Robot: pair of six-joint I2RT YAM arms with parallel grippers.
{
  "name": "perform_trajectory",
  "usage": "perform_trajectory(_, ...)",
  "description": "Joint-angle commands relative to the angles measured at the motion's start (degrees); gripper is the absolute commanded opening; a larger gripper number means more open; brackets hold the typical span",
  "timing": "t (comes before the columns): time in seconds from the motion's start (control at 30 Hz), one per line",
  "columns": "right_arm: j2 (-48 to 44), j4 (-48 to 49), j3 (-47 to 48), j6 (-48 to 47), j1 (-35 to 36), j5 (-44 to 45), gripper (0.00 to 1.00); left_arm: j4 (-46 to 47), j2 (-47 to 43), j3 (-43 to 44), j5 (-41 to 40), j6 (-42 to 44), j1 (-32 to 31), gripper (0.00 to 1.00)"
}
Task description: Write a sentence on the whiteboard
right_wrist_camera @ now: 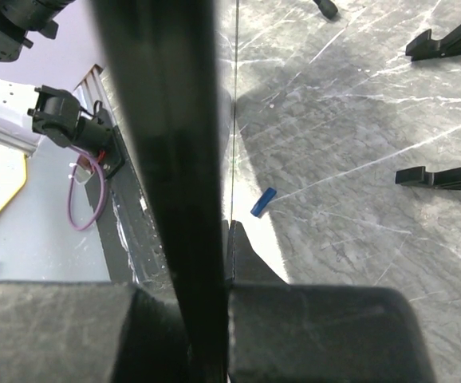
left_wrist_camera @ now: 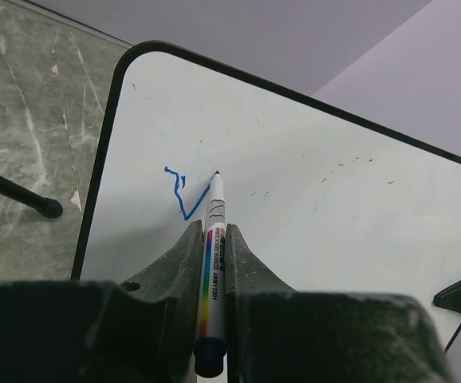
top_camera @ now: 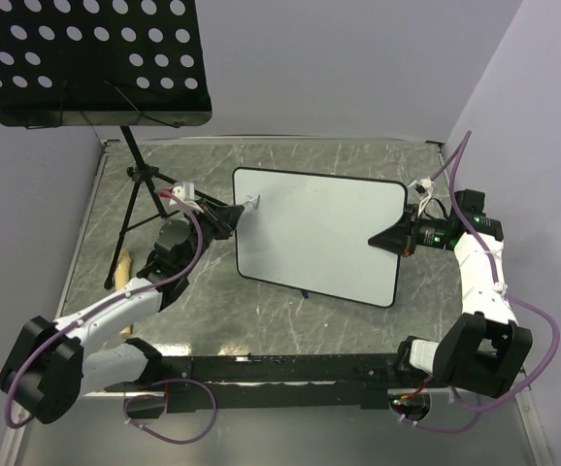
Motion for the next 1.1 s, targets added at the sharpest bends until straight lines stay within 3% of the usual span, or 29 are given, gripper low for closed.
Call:
perform_trajectory(0.0, -0.59, -0.15, 3.59, -4.03, 0.8, -14.02, 0.0, -0.83, -5.21, -0.41, -0.11, 2.2, 0.17, 0.01)
perform_trajectory(0.13, 0.29, -2.17, 4.38, -5.87, 0.8, -14.19, 0.0, -4.34, -11.45, -2.26, -0.55, 2.99, 0.44, 0.01)
perform_trajectory(0.53, -0.76, 1.7, 3.07, -2.27, 0.89, -13.93, 0.0, -5.75, -15.68, -8.15, 1.04, 1.24, 0.7, 0.01)
perform_trajectory(1.07, -0.32, 0.47, 3.5, -3.32, 0.8, -13.93, 0.0, -2.42, -11.12, -7.89, 1.47, 0.71, 0.7, 0.01)
